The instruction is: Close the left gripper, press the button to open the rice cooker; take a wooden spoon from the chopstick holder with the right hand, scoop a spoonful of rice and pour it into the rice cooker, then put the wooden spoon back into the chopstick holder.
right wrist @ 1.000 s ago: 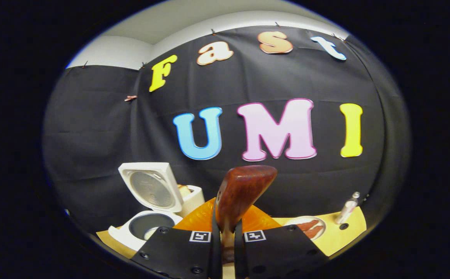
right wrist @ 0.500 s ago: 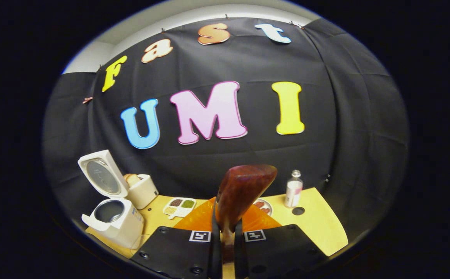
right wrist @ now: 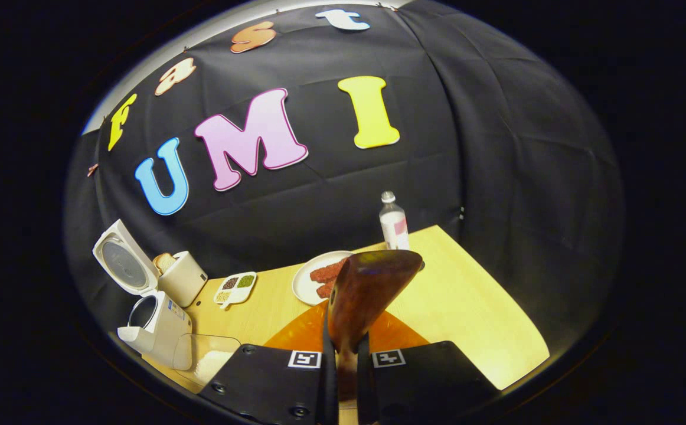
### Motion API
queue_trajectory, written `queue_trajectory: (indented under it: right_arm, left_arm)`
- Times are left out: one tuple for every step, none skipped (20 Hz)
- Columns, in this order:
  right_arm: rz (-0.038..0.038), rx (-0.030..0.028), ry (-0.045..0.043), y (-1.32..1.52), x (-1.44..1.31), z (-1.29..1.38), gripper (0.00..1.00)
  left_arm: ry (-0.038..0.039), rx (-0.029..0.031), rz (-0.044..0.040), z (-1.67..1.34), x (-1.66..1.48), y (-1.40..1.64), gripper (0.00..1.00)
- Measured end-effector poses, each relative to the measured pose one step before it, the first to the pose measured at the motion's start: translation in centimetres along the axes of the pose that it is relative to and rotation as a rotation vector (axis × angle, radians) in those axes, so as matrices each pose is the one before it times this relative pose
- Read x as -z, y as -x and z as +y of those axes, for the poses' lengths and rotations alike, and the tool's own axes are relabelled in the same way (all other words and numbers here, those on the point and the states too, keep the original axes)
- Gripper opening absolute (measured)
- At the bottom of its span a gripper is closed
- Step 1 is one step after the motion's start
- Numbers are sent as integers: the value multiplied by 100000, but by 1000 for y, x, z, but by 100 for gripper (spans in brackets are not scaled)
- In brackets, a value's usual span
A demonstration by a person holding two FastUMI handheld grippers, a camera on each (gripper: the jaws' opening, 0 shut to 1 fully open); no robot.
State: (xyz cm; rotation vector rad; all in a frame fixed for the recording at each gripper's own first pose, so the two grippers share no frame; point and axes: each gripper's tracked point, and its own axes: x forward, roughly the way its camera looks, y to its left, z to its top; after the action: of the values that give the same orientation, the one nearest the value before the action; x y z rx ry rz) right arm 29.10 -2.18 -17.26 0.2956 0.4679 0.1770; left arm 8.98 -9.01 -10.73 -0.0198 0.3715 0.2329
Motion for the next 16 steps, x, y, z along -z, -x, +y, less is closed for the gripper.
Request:
queue_trajectory:
  right_arm:
    - [1728, 573, -1152, -232, 1139, -252, 17]
    - [1454, 717, -629, -279, 1006, -317, 17]
    - [989, 761, -812, -242, 781, -328, 17]
    - [600, 976, -1172, -290, 548, -325, 17]
    - [482, 638, -965, -230, 368, -149, 17]
    - [294, 1049, -1219, -317, 413, -309, 17]
    - [325, 1091, -1043, -414, 388, -315, 17]
    - [131, 907, -1396, -315, 293, -265, 12]
    - [426, 856, -1538, -328, 272, -218, 17]
    - [683, 449, -1828, -110, 418, -77, 17]
    - [1863, 595, -1351, -295, 673, -93, 18]
    - [1195, 73, -480, 161, 483, 29, 19]
    - [65, 527, 18, 348, 137, 72, 20]
    - [-151, 1261, 832, -73, -42, -361, 21]
    - [-187, 872, 928, 637, -202, -92, 23]
    - [202, 871, 748, 136, 115, -207, 29]
  left_arm:
    - [691, -1030, 234, 291, -181, 0, 95]
    - [768, -1013, 311, 328, -27, 46, 95]
    - [848, -893, 335, 349, -66, 127, 96]
    - [536, -563, 456, 264, 38, 104, 96]
    - [-72, -857, 26, 335, -164, 79, 96]
    - [-483, -842, -15, 356, -19, 134, 95]
    - [-718, -1056, -9, 368, -102, 117, 96]
    - [-589, -898, -104, 334, -79, 45, 95]
    - [-225, -556, 6, 243, -9, 68, 95]
    - [111, -285, -73, 223, -128, 127, 95]
    - [215, -82, -265, 89, -136, 115, 96]
    - [679, 419, -1087, -7, -329, 100, 96]
    - [1552, 668, -641, -32, -396, 101, 96]
    - [1662, 292, -919, 39, -460, 36, 96]
    - [1302, -185, -892, 133, -608, 15, 96]
    - [776, -353, -1136, 192, -590, -15, 96]
